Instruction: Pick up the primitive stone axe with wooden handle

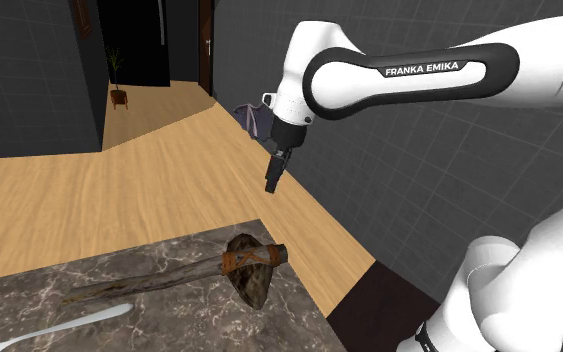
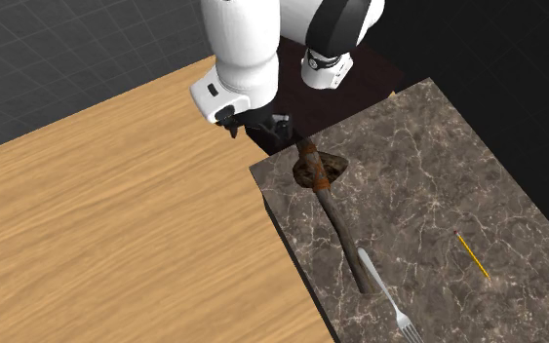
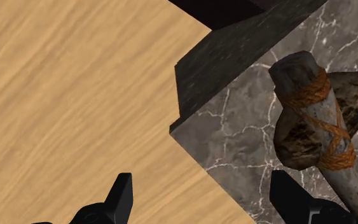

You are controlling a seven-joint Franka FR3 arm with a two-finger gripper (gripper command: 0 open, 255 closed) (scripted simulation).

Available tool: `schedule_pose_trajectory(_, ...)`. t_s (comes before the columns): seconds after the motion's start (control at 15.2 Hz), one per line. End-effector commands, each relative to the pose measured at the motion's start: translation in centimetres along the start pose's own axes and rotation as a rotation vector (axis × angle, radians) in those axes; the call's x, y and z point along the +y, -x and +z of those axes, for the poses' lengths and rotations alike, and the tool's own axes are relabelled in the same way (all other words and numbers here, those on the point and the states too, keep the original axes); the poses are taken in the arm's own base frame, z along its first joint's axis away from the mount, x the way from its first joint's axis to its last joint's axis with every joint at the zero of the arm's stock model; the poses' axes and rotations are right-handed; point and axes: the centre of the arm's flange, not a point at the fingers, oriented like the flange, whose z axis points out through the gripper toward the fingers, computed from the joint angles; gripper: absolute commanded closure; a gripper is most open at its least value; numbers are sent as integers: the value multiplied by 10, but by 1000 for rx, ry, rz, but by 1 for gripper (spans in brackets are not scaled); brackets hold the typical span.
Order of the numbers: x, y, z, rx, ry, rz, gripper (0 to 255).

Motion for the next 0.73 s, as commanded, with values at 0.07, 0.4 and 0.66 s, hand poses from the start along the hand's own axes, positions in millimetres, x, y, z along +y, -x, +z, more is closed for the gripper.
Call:
schedule_pose_trajectory(0.07, -25, -25, 19, -6, -21, -109, 0)
schedule_pose_trajectory(0.4, -72, -59, 46, -17, -56, -286, 0)
schedule_pose_trajectory(0.66, -114, -79, 67, -25, -84, -428, 0)
